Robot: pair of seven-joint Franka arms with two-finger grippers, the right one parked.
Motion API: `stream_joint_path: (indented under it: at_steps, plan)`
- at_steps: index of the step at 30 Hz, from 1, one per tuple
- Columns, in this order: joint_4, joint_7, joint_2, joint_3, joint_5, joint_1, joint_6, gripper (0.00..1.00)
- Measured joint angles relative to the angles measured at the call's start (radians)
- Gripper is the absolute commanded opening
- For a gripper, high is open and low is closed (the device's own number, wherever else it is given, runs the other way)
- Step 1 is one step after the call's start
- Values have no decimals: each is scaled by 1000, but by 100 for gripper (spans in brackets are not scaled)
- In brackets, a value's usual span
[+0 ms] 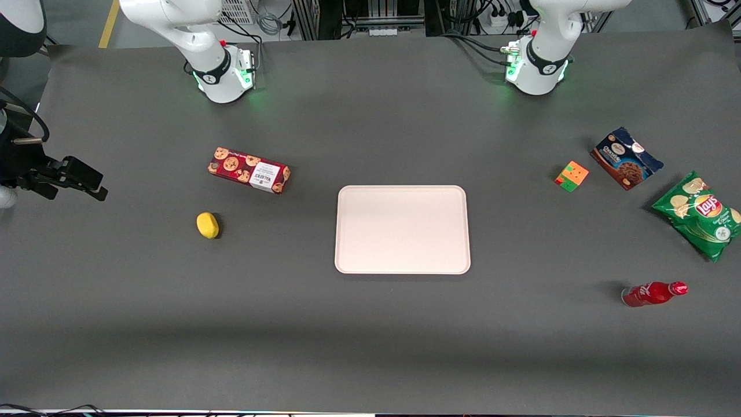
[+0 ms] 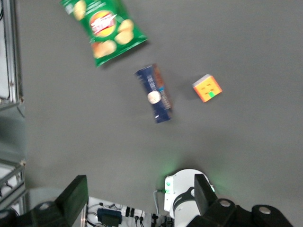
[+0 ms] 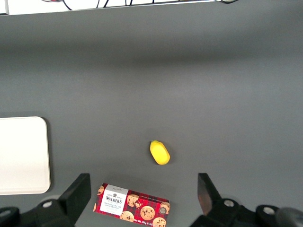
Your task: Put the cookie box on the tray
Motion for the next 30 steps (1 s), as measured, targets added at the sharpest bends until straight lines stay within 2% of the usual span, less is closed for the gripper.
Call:
stream_joint_path:
  at_steps: [5, 14, 30]
  plan:
    - [-164, -46, -2, 78, 0, 2, 184, 100]
    - [-453, -203, 19, 71, 0, -5, 526, 100]
    - [-650, -230, 269, 68, 0, -8, 1003, 100]
